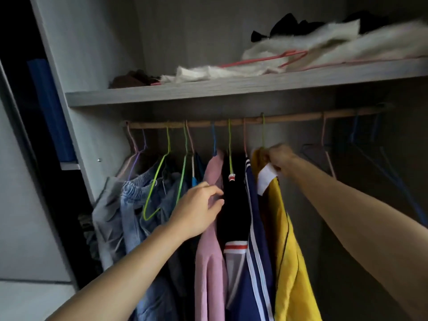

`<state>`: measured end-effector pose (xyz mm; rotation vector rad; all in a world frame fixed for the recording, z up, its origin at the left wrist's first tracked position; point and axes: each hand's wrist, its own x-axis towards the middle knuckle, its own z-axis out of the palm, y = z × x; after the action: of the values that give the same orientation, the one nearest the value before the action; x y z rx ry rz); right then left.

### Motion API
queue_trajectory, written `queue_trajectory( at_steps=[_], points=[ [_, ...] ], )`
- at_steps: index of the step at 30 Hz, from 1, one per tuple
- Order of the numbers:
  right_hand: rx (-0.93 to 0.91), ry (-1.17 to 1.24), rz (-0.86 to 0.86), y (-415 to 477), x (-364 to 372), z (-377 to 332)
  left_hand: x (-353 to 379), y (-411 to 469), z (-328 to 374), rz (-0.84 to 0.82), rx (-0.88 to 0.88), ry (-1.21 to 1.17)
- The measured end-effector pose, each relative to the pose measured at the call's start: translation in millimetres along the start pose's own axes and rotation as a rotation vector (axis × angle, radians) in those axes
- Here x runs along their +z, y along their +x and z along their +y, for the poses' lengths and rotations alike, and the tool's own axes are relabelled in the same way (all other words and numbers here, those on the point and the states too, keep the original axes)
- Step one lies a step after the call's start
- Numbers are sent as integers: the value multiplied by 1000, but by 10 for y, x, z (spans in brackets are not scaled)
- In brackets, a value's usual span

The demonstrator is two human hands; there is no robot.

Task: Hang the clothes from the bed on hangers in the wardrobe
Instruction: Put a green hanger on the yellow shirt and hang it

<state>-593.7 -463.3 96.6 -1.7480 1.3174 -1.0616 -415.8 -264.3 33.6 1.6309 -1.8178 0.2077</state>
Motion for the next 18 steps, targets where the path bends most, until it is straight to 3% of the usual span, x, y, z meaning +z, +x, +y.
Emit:
queue_trajectory(
  at_steps=[4,6,8,10,12,14,16,18],
  points=[
    [-101,-43,42,-67,49,129,59,303,-130,13,113,-43],
    [-204,-211,239,-163,-142,176,127,440,-122,26,165,-102],
    [-262,-413,544,-300,-404,216,229,548,-72,40,226,-156],
    [-205,-597,689,-366,-678,307,330,615,32,51,290,-177],
    [67,-581,600,-372,-854,393,415,660,163,56,342,-182],
    [287,-279,412,-340,-877,519,480,681,288,62,367,-199],
    [328,-51,373,-304,-850,642,504,669,374,40,371,-198],
    [267,-43,447,-222,-897,687,495,657,407,13,395,-175]
  ],
)
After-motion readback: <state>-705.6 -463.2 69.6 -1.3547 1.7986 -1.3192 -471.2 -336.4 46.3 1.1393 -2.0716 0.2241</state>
